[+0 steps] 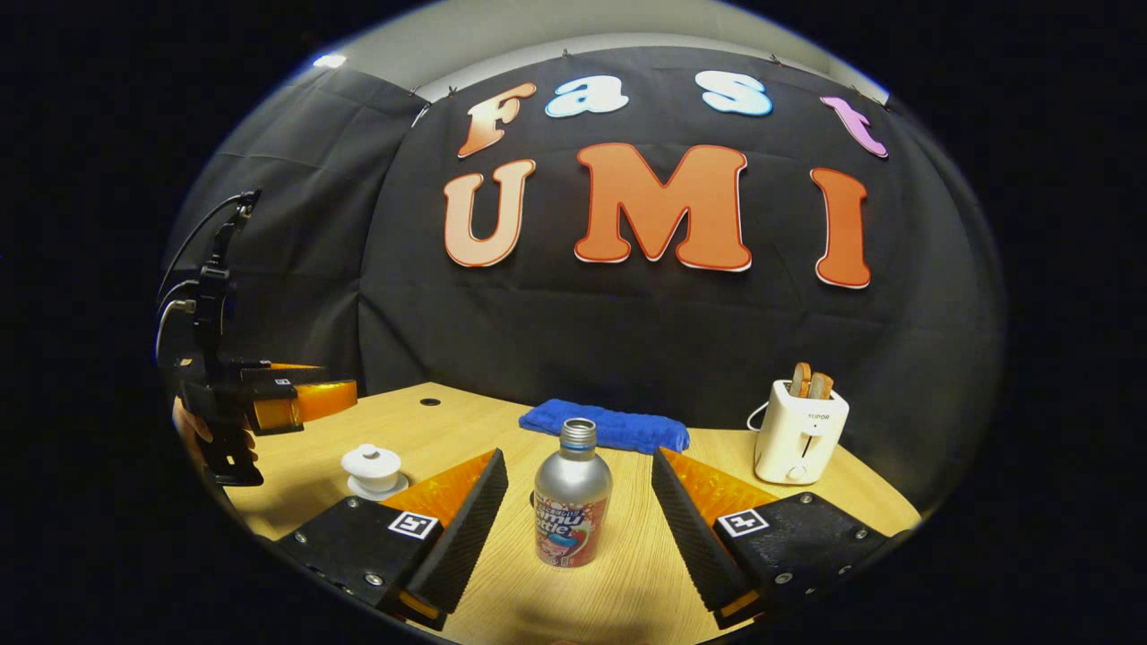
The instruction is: Open the teacup lid with one hand, grasp the water bottle and pour water into the teacup with the other hand; after pouring, place the water bottle on the coaster and then close the teacup lid.
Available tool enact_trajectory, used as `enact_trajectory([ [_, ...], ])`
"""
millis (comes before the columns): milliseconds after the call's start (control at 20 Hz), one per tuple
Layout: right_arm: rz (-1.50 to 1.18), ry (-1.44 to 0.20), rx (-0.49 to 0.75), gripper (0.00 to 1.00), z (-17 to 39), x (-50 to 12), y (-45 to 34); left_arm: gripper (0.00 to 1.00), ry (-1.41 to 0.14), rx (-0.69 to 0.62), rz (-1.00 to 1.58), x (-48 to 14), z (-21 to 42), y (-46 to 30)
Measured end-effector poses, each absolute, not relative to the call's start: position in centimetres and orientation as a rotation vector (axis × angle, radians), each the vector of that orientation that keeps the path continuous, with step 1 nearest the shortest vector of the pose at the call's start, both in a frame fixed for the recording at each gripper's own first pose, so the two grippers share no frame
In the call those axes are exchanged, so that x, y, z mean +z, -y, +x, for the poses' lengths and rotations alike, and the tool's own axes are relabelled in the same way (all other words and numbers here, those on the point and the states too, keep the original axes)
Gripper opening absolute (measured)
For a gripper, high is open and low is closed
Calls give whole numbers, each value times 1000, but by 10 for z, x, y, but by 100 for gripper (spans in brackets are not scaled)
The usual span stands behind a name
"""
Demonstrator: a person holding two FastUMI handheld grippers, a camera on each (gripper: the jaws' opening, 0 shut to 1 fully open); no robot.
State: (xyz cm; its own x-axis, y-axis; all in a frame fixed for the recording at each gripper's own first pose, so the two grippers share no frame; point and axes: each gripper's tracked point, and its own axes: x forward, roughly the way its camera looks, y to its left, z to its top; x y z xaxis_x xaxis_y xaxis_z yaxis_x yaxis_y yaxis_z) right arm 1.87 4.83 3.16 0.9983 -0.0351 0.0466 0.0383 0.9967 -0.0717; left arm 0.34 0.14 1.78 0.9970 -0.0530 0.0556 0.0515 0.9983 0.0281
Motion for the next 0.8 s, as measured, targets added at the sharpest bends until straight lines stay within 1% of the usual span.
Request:
enact_trajectory([
  [300,-72,-12,-23,98,34,8,-50,98,-41,-59,3,-24,24,-5],
  [500,-74,-33,-20,98,41,-1,-49,90,-78,-78,3,-43,36,-3],
  [550,-73,-39,-19,98,43,-4,-48,85,-89,-75,22,-48,38,-2],
  [600,-72,-46,-17,98,45,-7,-49,85,-94,-73,34,-50,42,-1],
  [750,-79,-62,-16,98,48,-12,-49,72,-133,-74,46,-63,47,-1],
  [800,-84,-67,-14,98,49,-13,-49,70,-143,-70,50,-67,48,-1],
])
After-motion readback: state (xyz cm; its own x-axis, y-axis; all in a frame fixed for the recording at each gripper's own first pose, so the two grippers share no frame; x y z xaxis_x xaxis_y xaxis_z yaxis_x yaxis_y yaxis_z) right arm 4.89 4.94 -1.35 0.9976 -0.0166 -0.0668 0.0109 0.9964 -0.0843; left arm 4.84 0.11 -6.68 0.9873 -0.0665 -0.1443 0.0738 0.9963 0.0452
